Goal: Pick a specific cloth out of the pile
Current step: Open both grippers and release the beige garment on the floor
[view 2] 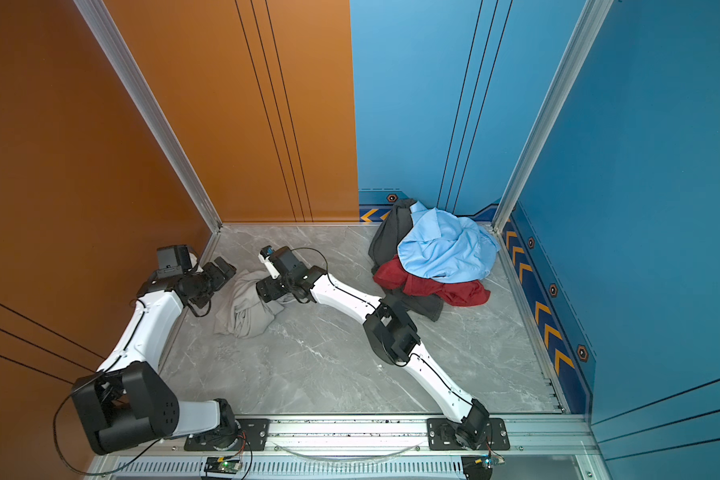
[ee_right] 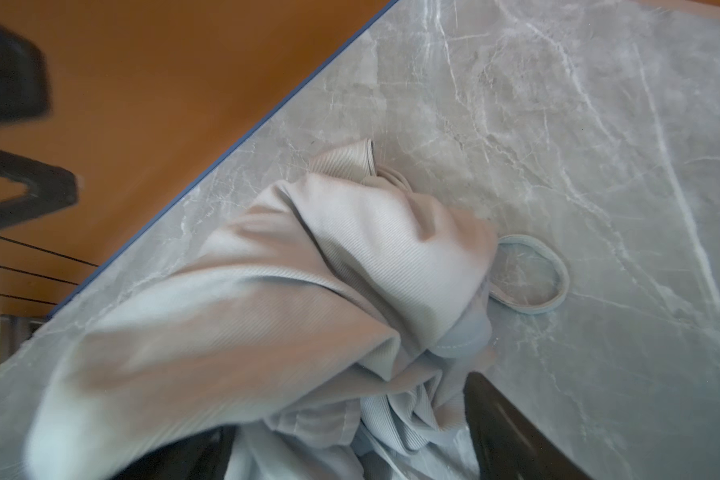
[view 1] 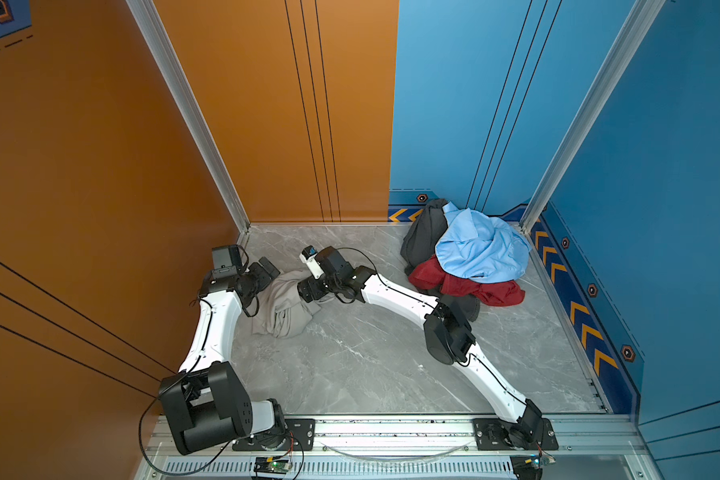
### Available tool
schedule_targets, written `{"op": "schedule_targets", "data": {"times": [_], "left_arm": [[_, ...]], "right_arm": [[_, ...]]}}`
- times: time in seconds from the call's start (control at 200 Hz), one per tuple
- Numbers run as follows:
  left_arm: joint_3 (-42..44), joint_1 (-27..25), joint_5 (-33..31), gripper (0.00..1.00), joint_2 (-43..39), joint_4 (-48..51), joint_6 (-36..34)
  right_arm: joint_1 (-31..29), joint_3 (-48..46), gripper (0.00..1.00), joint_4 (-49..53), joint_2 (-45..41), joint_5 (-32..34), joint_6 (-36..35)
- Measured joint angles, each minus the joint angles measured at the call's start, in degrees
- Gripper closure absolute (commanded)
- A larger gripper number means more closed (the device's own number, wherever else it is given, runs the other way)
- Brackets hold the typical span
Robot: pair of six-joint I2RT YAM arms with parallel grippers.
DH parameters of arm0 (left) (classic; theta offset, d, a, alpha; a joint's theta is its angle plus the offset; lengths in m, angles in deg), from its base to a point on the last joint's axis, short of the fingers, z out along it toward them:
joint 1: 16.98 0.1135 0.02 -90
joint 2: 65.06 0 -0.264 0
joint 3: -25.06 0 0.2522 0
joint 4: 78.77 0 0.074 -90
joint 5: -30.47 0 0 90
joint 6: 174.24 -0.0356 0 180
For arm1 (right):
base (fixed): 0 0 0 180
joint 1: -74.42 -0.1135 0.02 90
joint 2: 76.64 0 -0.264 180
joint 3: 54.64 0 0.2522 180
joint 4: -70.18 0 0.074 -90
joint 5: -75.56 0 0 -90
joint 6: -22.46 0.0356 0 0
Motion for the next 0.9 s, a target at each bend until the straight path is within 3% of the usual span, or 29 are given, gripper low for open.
{"op": "schedule_targets", "data": {"times": [0.385,0.721,0.896], "left_arm": [[3.76,-7.08,-3.37,0.01,-1.55,1.11,-2.71],[8.81,-17.42,-13.42,0.02,-2.4,2.49,-0.96],[7.78,-19.52,-19.87,0.06,7.65,1.16,1.42]], "right_arm": [[3.56,-3.32,0.14,1.4,-6.1,-4.07,3.1],[15.43,-31.45,0.16,-7.39,-27.61,-0.44,6.8],[23.65,-52.02,0.16,-16.13,-45.57,3.19,9.9]]}}
